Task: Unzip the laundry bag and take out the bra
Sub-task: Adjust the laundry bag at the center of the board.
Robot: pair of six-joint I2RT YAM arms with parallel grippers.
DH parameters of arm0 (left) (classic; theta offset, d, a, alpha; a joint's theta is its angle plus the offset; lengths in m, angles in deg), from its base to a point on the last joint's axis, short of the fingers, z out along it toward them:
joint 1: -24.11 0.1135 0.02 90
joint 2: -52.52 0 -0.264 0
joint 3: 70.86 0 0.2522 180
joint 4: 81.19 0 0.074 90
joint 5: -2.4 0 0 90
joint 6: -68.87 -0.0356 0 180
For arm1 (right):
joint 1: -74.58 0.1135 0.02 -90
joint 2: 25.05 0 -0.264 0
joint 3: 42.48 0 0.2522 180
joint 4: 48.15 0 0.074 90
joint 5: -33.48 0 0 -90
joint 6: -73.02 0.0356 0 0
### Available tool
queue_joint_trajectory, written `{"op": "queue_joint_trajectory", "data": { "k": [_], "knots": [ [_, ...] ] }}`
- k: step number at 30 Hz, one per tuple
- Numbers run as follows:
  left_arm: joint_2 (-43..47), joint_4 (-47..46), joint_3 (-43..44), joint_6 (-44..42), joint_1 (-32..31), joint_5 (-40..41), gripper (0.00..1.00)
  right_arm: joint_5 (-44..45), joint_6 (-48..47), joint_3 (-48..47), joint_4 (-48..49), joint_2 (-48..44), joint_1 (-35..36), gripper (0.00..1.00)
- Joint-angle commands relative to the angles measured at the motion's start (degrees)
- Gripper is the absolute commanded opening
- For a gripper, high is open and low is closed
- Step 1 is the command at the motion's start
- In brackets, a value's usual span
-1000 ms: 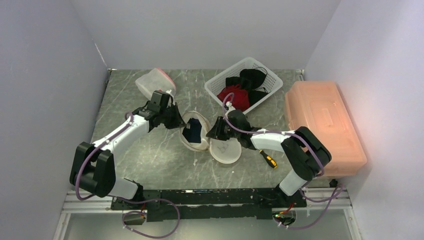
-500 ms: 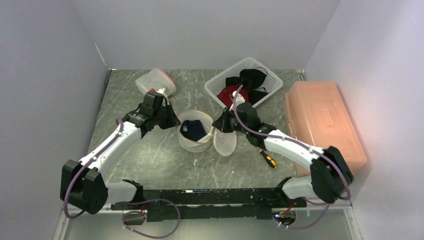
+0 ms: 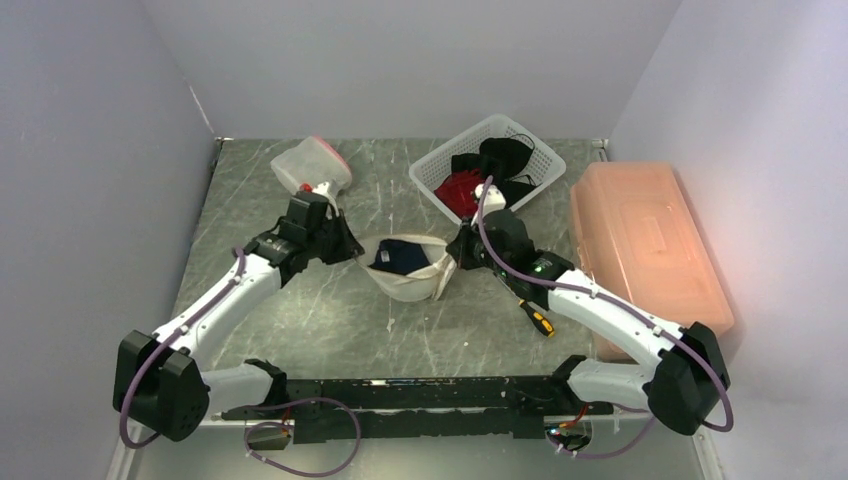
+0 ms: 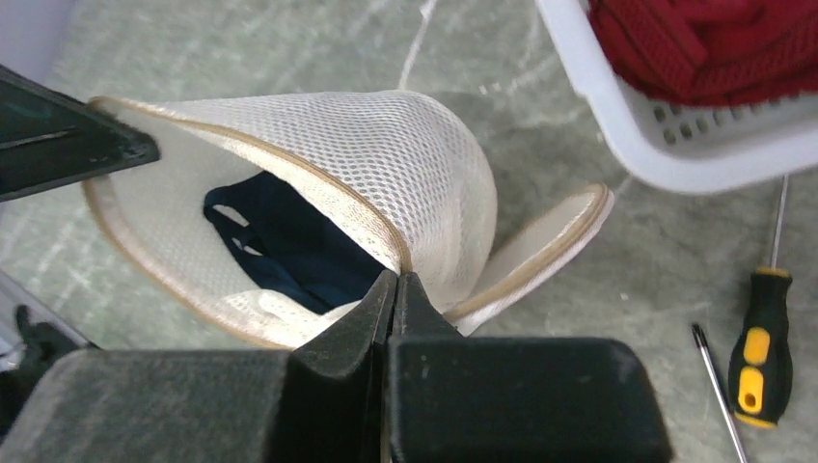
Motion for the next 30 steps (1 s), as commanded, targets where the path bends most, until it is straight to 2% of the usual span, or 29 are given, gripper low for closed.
{"op": "queue_joint_trajectory", "data": {
  "k": [1,7,8,11,13,15,18,23,30],
  "knots": [
    [0.2,-3.2,-3.3,2.0,-3.5,2.3,0.03,2.7,0.3,4.9,-0.6,0.2,0.9,0.00],
    [-2.0,-4.0,-4.7,2.5,-10.6,7.3,0.03,2.2,1.3,7.5,0.4,0.1,3.6,0.00],
    [-2.5,-3.9,-4.7,2.7,-11.1,7.4,0.03,2.7,0.9,7.3,-0.3,-0.1,4.2,0.05],
    [-2.9,-3.6,-4.8,3.1,-12.0,7.4,0.03,5.2,0.3,5.7,-2.9,-1.7,5.7,0.39],
    [-2.4,-3.6,-5.1,3.1,-12.1,9.0,0.03,6.5,0.0,4.6,-4.3,-3.3,6.2,0.50],
    [-1.7,-3.6,-5.5,3.2,-12.2,9.6,0.03,5.6,-0.8,3.5,-4.8,-4.6,6.5,0.52],
    [-1.1,-3.5,-5.8,3.4,-12.2,10.1,0.03,-0.3,-1.2,1.8,-2.3,-5.2,6.8,0.51],
    [-0.8,-2.3,-6.0,4.4,-12.3,11.7,0.03,-8.4,0.4,-1.2,4.1,0.5,7.7,0.51],
    [-2.6,1.1,-4.4,5.2,-12.3,13.9,0.03,-9.2,0.6,-4.6,8.2,7.7,10.3,0.54]
  ]
}}
